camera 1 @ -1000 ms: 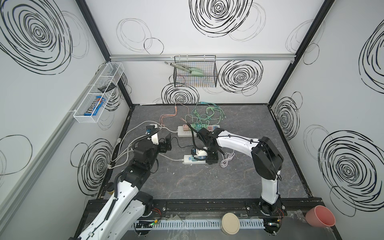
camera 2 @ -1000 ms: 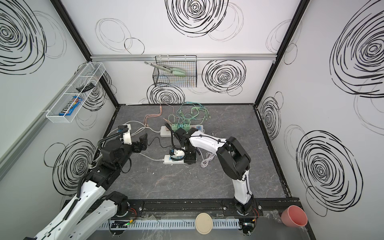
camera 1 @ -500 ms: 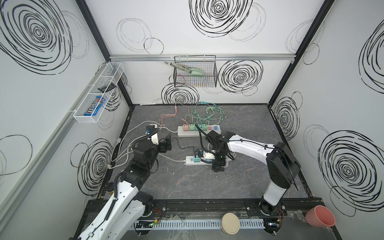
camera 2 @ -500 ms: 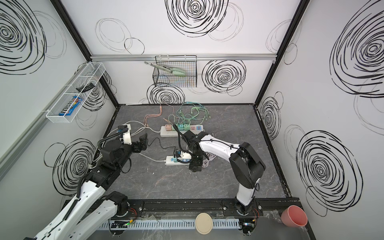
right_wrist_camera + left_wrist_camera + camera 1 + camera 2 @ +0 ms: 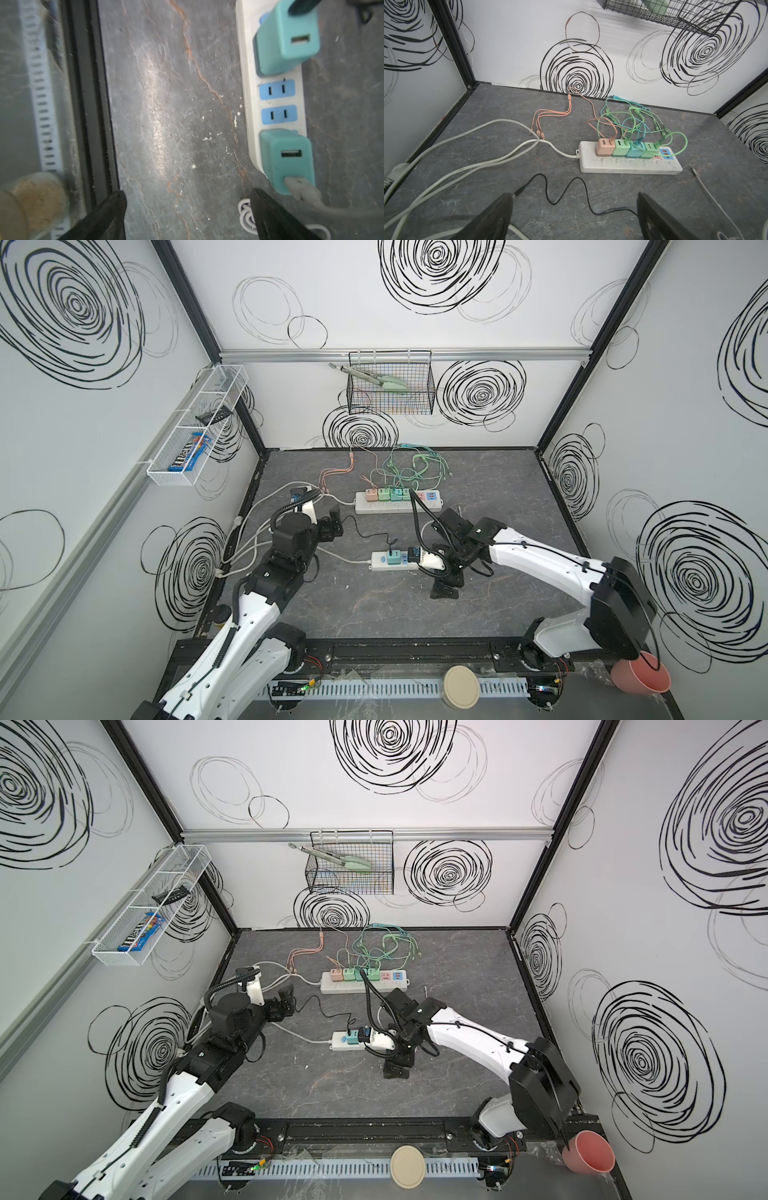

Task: Insert the plug
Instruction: 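Open the right gripper and raise it off the plugged teal block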

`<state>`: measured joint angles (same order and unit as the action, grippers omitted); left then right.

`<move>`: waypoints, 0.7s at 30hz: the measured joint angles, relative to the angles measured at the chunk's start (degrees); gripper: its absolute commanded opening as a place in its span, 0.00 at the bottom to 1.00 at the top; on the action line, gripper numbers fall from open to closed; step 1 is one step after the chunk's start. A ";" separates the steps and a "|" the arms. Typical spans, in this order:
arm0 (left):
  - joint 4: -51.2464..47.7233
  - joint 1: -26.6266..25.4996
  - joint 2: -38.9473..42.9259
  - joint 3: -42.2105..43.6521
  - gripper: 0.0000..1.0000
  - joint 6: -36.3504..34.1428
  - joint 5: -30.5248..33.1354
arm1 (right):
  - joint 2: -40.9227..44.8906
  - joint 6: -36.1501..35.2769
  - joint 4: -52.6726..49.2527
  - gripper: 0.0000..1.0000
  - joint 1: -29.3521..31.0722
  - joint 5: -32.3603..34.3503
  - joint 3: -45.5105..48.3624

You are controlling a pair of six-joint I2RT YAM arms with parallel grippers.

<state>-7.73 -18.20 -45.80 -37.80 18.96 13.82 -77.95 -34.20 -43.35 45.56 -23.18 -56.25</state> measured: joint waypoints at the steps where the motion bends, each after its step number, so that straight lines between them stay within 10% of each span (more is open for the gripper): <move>1: -0.04 0.00 -0.52 -0.50 0.96 0.83 -0.04 | 3.19 1.31 1.62 0.97 -0.15 -2.32 1.11; 6: -2.10 -0.31 -3.19 -2.95 0.96 4.15 -1.09 | 19.65 17.40 14.49 0.97 -3.69 -3.17 6.99; 13: -4.00 -3.89 -6.12 -4.37 0.96 6.19 -2.36 | 35.34 43.89 32.17 0.97 -27.02 -3.06 16.68; 21: -3.34 -4.59 -3.91 -1.64 0.96 8.17 -2.12 | 28.83 66.53 31.12 0.87 -38.25 9.33 21.44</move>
<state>-11.07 -22.79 -49.71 -39.44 27.14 11.70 -49.12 32.34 -12.23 7.31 -13.85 -34.81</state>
